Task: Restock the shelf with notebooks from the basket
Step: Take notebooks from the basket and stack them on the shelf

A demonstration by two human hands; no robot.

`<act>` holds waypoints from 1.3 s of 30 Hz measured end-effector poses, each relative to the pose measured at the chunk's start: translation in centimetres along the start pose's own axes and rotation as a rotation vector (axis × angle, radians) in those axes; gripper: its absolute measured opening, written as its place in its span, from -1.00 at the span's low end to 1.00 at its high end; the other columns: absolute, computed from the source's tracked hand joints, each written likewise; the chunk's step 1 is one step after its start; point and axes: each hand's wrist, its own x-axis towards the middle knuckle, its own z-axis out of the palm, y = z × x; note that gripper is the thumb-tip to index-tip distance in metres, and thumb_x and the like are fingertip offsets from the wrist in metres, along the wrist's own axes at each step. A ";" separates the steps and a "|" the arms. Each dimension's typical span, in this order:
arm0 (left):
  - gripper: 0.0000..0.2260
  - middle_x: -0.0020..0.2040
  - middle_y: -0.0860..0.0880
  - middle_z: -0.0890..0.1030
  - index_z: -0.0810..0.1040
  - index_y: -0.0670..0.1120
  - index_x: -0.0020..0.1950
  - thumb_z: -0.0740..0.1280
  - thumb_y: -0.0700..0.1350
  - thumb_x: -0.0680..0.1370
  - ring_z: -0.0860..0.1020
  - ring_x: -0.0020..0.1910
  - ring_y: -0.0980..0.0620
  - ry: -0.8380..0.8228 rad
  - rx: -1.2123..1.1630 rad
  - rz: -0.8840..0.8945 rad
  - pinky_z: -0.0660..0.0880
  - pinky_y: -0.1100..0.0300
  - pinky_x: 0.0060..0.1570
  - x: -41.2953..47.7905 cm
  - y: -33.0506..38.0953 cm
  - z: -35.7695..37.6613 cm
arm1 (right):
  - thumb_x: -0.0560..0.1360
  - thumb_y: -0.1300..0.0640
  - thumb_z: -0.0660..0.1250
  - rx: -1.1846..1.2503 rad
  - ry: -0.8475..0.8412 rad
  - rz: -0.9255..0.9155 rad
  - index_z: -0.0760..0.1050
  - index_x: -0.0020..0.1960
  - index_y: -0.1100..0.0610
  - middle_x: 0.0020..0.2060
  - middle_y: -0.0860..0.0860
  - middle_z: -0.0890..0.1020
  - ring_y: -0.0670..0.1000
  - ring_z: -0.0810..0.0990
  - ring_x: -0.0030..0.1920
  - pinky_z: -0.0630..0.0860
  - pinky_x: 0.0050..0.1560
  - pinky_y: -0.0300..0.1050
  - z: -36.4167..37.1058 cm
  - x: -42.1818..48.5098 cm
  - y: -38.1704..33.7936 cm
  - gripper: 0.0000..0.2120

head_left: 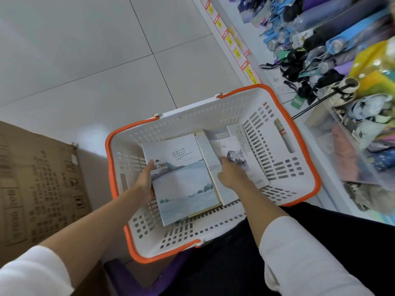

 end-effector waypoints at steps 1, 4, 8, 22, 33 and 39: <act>-0.66 -0.11 -0.16 0.63 0.48 -0.04 -0.10 0.11 0.18 0.62 0.58 -0.16 -0.16 -0.015 -0.003 0.007 0.52 -0.01 -0.15 -0.2 0.0 0.0 | 0.59 0.10 0.18 0.010 0.023 -0.013 0.21 0.41 0.20 0.14 0.21 0.56 0.22 0.56 0.10 0.50 0.00 0.02 -0.6 -0.2 -0.5 -0.56; -0.57 0.02 -0.18 0.64 0.48 -0.04 0.10 0.13 0.29 0.56 0.62 -0.05 -0.21 -0.016 -0.006 0.004 0.56 -0.11 -0.05 -0.3 -0.2 0.1 | 0.58 0.11 0.15 0.079 0.028 -0.075 0.29 0.35 0.23 0.08 0.20 0.57 0.20 0.57 0.04 0.50 -0.03 0.00 -1.3 -1.2 -3.3 -0.62; -0.48 -0.23 -0.12 0.69 0.60 -0.07 -0.05 0.08 0.32 0.56 0.61 -0.18 -0.15 -0.060 0.016 0.006 0.53 -0.03 0.00 -1.4 -0.5 1.0 | 0.57 0.12 0.15 0.211 -0.111 -0.267 0.34 0.31 0.23 0.05 0.20 0.55 0.19 0.55 0.00 0.53 0.03 0.06 -0.4 -3.6 -8.0 -0.65; -0.68 0.09 -0.24 0.64 0.52 -0.24 0.25 0.38 -0.30 0.50 0.62 0.04 -0.21 -0.240 0.161 0.075 0.57 -0.11 0.02 -4.3 0.5 0.0 | 0.57 -0.08 0.27 0.767 -0.069 0.015 0.11 0.54 0.11 0.46 -0.06 0.25 0.08 0.25 0.46 0.25 0.43 0.04 -3.4 -7.3 -5.0 -0.35; -0.79 -0.05 -0.14 0.69 0.54 -0.16 0.19 0.27 -0.16 0.58 0.67 -0.17 -0.09 -0.466 0.125 0.184 0.60 -0.01 -0.03 -8.8 6.2 4.2 | 0.58 0.15 0.22 0.948 0.008 0.130 0.49 0.27 0.14 0.18 0.10 0.60 0.07 0.58 0.09 0.50 0.21 0.02 -7.1 -11.6 -0.9 -0.72; -0.67 0.22 -0.18 0.57 0.45 -0.22 0.34 0.26 -0.12 0.61 0.58 -0.02 -0.13 -0.360 0.094 0.347 0.57 0.03 -0.16 -12.9 7.3 9.8 | 0.63 0.14 0.18 1.081 0.280 -0.016 0.36 0.38 0.06 0.29 -0.03 0.49 0.05 0.51 0.24 0.49 0.24 -0.02 -12.9 -16.1 0.4 -0.68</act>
